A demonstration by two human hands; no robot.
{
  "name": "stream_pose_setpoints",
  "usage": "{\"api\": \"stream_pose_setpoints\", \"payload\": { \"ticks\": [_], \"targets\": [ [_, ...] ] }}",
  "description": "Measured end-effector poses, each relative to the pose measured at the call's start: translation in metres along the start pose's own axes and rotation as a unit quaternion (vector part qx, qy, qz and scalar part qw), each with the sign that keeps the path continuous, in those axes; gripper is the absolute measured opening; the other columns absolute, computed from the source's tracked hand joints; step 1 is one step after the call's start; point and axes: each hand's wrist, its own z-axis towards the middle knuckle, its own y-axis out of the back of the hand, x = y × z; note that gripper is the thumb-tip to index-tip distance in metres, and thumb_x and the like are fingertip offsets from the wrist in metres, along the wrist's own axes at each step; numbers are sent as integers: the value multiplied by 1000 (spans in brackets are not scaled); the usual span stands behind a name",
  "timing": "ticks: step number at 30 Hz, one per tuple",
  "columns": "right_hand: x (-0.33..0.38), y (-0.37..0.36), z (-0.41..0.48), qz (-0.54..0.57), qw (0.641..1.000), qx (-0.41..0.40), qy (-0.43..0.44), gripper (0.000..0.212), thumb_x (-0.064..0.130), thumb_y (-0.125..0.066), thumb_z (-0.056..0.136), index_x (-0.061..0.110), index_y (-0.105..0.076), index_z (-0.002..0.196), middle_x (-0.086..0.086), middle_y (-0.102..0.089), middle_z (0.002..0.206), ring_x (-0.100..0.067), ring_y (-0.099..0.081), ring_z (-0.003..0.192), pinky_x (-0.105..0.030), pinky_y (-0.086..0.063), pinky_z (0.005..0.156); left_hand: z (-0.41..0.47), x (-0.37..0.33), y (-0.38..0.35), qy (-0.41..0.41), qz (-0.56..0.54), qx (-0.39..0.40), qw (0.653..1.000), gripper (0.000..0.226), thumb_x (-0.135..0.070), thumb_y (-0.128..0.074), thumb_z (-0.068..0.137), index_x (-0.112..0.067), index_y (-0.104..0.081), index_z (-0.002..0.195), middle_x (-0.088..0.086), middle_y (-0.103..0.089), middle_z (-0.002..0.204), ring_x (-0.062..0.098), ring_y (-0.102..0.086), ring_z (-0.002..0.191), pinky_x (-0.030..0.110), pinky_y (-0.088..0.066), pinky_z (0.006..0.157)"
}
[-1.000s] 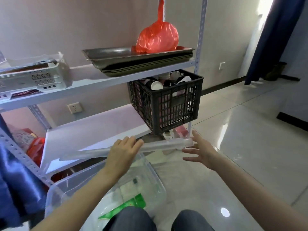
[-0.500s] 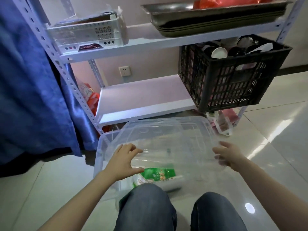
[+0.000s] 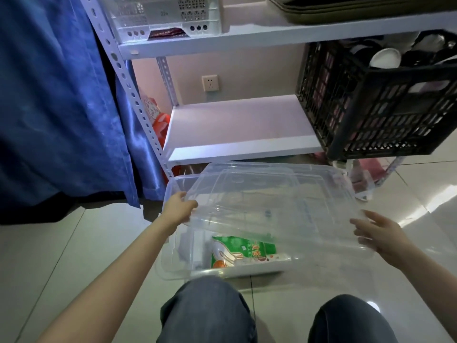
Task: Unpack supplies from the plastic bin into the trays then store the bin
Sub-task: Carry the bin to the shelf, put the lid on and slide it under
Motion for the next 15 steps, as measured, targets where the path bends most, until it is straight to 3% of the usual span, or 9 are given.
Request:
{"api": "stream_pose_setpoints", "payload": {
  "ticks": [4, 7, 10, 15],
  "targets": [
    [1, 2, -7, 6, 1000, 24, 18, 60, 4, -59, 91, 6, -33, 145, -13, -63, 111, -23, -58, 76, -20, -56, 50, -29, 20, 10, -37, 13, 12, 999, 44, -21, -58, 88, -25, -43, 129, -6, -57, 89, 17, -61, 77, 25, -48, 57],
    [6, -12, -5, -5, 998, 50, 29, 64, -2, -57, 90, 6, -29, 147, -17, -59, 124, -28, -62, 86, -34, -55, 70, -39, 37, 20, -30, 40, -36, 998, 48, -27, -59, 87, -19, -44, 132, 2, -63, 103, 23, -61, 86, 36, -51, 74],
    [9, -41, -1, -14, 997, 74, 34, 66, -4, -55, 90, 5, -24, 148, -23, -52, 132, -38, -60, 104, -47, -49, 88, -40, 57, 31, -2, 87, -88, 992, 49, -37, -55, 90, -14, -46, 131, 12, -61, 118, 29, -59, 96, 37, -47, 78],
    [0, -91, 13, -104, 989, 84, 60, 60, -3, -57, 89, 5, -34, 144, -20, -50, 138, -32, -52, 122, -46, -43, 102, -47, 105, 42, 39, 173, -107, 978, 47, -42, -48, 93, -13, -42, 129, 18, -63, 115, 33, -57, 93, 35, -41, 73]
  ]
}}
